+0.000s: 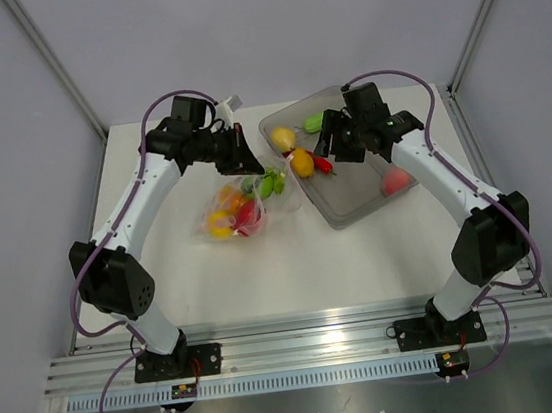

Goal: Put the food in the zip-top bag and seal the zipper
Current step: Pick up the fake vegetable from the bin.

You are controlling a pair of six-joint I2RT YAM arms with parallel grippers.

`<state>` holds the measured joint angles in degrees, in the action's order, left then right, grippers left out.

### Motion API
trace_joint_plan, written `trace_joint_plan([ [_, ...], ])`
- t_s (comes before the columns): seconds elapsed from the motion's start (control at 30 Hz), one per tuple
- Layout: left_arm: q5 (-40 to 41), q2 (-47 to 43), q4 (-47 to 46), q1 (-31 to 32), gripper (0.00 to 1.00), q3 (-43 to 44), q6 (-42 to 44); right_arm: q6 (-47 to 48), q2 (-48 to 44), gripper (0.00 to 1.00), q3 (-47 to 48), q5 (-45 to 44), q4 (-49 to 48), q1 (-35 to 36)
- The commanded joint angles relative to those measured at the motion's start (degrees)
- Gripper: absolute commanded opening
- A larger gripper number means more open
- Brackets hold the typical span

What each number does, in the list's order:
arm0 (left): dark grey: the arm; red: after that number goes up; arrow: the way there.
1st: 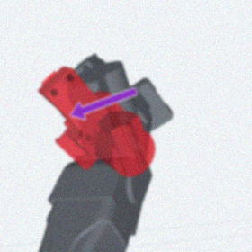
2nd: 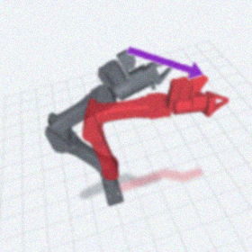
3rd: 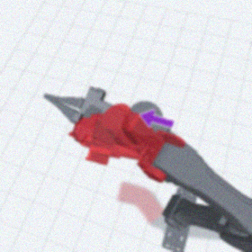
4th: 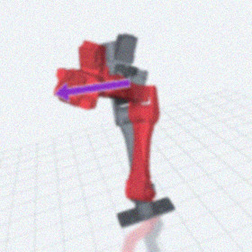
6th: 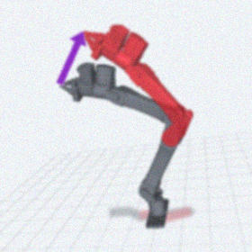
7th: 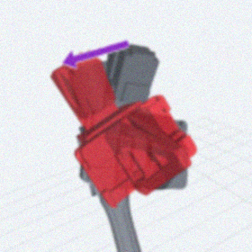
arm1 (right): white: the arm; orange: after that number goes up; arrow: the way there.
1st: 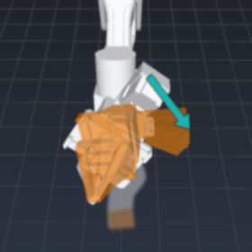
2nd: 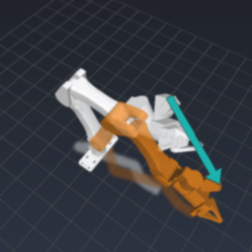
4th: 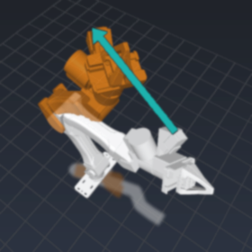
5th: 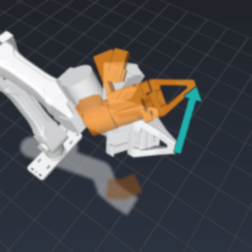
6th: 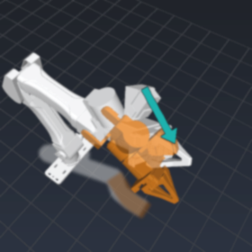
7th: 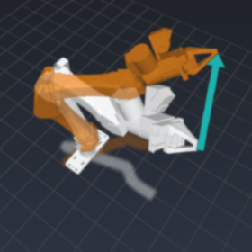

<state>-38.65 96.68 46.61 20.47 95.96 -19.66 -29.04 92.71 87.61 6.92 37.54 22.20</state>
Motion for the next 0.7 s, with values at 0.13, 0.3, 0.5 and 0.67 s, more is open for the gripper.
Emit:
trace_joint_plan([
  [0.13,-0.55,-3.35,-2.22,0.01,0.00,0.10,0.24,3.72,3.35,0.68,1.16,-5.33,0.34,0.57],
  [0.3,-0.11,-3.26,-2.14,0.01,0.00,0.36,0.24,7.15,7.39,0.70,2.56,-10.34,2.28,0.57],
  [0.5,0.33,-3.52,-1.70,-0.34,0.00,0.80,0.24,14.26,15.65,0.71,5.81,-13.16,-0.97,-1.10],
  [0.67,0.07,-2.82,-1.44,-0.34,0.00,1.42,0.24,24.80,28.74,0.70,17.84,-11.93,3.07,-1.81],
])
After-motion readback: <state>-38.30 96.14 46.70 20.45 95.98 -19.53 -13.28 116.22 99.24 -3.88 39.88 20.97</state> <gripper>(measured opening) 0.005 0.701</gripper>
